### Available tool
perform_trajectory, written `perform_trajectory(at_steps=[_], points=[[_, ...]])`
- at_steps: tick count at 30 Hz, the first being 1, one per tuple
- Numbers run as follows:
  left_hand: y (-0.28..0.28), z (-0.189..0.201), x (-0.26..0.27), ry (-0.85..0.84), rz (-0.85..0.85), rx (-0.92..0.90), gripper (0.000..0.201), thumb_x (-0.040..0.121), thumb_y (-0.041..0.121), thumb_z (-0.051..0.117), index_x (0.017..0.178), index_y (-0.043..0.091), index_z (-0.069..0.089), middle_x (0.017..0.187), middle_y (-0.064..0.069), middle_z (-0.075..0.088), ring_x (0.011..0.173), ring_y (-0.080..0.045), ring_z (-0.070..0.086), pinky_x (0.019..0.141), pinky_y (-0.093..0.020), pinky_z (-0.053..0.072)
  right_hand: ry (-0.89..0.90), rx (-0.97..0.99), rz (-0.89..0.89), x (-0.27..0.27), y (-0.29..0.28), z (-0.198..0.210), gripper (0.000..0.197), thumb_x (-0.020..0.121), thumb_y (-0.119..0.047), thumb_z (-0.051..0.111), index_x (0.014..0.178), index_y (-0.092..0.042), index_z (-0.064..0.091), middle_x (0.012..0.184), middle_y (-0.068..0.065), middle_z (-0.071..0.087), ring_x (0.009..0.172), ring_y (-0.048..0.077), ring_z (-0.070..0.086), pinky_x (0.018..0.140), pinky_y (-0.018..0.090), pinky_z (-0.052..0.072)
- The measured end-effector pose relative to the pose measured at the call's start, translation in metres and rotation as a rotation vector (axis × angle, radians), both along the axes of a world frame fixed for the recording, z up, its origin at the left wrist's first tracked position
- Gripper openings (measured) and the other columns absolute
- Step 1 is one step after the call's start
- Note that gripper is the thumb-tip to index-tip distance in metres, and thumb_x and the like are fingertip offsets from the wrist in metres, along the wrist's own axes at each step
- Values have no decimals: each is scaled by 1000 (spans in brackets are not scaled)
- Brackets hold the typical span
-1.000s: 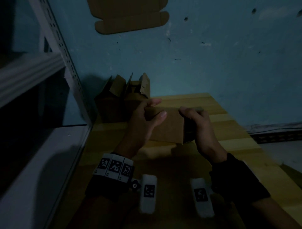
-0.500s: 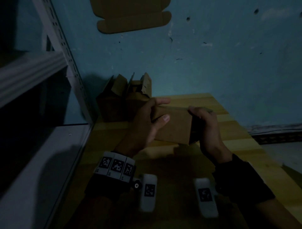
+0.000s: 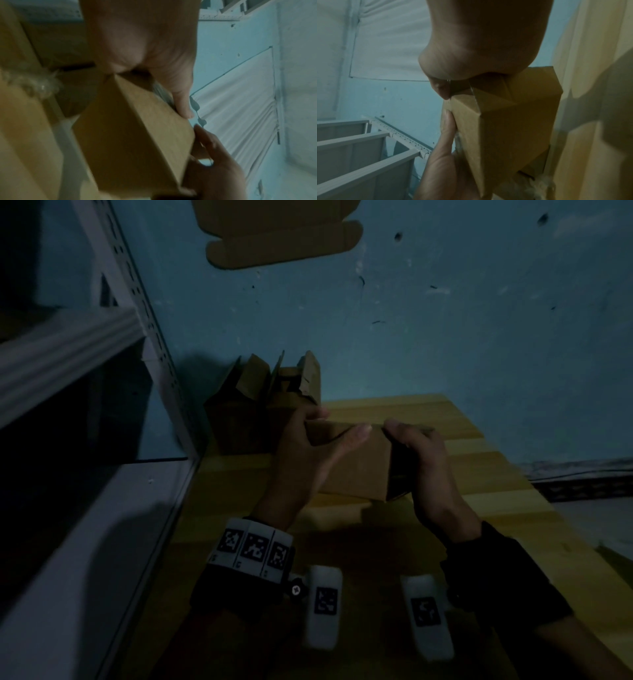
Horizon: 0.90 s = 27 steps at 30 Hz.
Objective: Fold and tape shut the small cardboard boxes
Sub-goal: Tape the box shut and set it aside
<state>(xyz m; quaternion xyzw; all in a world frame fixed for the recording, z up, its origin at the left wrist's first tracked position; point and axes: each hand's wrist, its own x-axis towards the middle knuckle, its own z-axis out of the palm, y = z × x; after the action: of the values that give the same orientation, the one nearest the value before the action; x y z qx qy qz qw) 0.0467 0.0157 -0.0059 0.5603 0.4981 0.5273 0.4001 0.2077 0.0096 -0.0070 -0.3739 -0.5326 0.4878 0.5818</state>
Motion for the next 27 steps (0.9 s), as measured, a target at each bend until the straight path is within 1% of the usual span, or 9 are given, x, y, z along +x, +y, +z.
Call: perform_trajectory(at_steps=[2, 5, 9, 12, 15, 18, 21, 25, 27], points=[[0, 3, -2, 38, -22, -19, 75, 61, 61, 79, 123, 26, 54, 123, 3, 56, 107, -17, 62, 77, -34, 59, -6, 4, -4, 0, 1, 0, 34, 85, -41, 58, 56, -25, 69, 60, -6, 63, 58, 13, 62, 51, 20, 44], [1, 7, -5, 118, -57, 14, 71, 61, 55, 73, 121, 21, 57, 119, 4, 57, 109, -16, 60, 85, -37, 57, -5, 9, -8, 4, 3, -1, 31, 85, -39, 60, 61, -22, 69, 62, -4, 64, 61, 16, 63, 52, 21, 45], [-2, 9, -7, 183, -111, 57, 67, 67, 52, 70, 123, 18, 56, 117, 9, 53, 112, -14, 56, 93, -40, 55, 9, 3, -26, 7, 3, -2, 30, 84, -36, 62, 56, -26, 68, 59, -11, 61, 59, 10, 62, 48, 21, 44], [-5, 12, -9, 258, -147, 64, 63, 72, 51, 68, 125, 22, 53, 117, 16, 47, 115, -14, 53, 95, -43, 53, 22, 2, -44, 8, 4, -3, 43, 93, -25, 62, 50, -29, 68, 58, -13, 60, 60, 6, 62, 51, 21, 46], [-5, 14, -12, 320, -190, 62, 54, 80, 45, 69, 127, 26, 50, 119, 14, 45, 115, -15, 52, 93, -42, 54, 31, -3, -62, 9, 4, -1, 42, 90, -25, 62, 48, -28, 65, 56, -13, 57, 59, 7, 59, 51, 20, 45], [-6, 15, -14, 364, -218, 77, 43, 89, 29, 68, 127, 26, 48, 122, 8, 45, 109, -6, 52, 88, -35, 55, 16, -17, -59, 11, 5, -1, 31, 88, -33, 63, 57, -26, 64, 61, -11, 58, 63, 11, 60, 55, 24, 45], [-7, 16, -17, 356, -257, 61, 39, 91, 22, 67, 125, 27, 48, 118, 15, 43, 104, -4, 54, 84, -32, 57, -3, -4, -36, 9, 3, -1, 46, 95, -26, 57, 49, -27, 64, 56, -14, 57, 59, 8, 58, 60, 28, 42], [-8, 19, -23, 327, -311, 27, 41, 92, 18, 66, 127, 27, 48, 126, 7, 45, 109, -10, 56, 86, -37, 59, 1, -18, -33, 5, 0, 1, 40, 87, -34, 58, 47, -28, 64, 57, -15, 57, 60, 6, 59, 60, 30, 42], [-8, 18, -25, 332, -316, 24, 45, 91, 20, 67, 131, 27, 46, 128, 6, 46, 110, -7, 56, 89, -36, 57, 24, -55, -55, 5, -1, 3, 49, 93, -28, 58, 45, -28, 63, 55, -15, 56, 57, 4, 59, 60, 31, 40]])
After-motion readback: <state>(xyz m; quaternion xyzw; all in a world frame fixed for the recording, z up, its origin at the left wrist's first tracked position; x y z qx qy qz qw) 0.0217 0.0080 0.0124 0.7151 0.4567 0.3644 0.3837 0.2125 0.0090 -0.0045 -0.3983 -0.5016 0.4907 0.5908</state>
